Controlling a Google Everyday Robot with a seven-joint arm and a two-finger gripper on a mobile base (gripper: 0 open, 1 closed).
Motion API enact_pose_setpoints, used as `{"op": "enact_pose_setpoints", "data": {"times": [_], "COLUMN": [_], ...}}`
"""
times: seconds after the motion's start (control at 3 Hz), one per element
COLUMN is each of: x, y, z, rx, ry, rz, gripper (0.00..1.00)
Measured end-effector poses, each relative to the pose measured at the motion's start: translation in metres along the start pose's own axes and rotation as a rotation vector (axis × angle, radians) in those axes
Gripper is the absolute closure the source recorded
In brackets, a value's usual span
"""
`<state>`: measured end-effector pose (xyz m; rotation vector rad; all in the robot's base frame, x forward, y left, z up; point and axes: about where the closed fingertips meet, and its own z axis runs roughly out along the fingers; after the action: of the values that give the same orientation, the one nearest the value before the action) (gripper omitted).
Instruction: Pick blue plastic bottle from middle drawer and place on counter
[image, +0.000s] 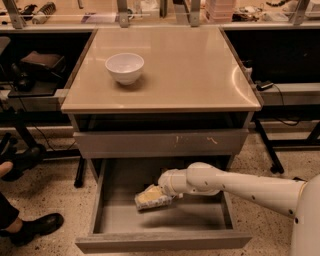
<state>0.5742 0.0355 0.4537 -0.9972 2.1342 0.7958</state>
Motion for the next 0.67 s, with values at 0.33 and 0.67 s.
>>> {"op": "enact_pose_setpoints", "data": {"times": [0.33, 0.67], "x": [0.007, 0.037], "y": [0.002, -0.011], "z": [0.009, 0.029], "rx": [0.021, 0.058], "ry": [0.042, 0.146], "rz": [-0.043, -0.05], "gripper": [0.0, 0.0]}}
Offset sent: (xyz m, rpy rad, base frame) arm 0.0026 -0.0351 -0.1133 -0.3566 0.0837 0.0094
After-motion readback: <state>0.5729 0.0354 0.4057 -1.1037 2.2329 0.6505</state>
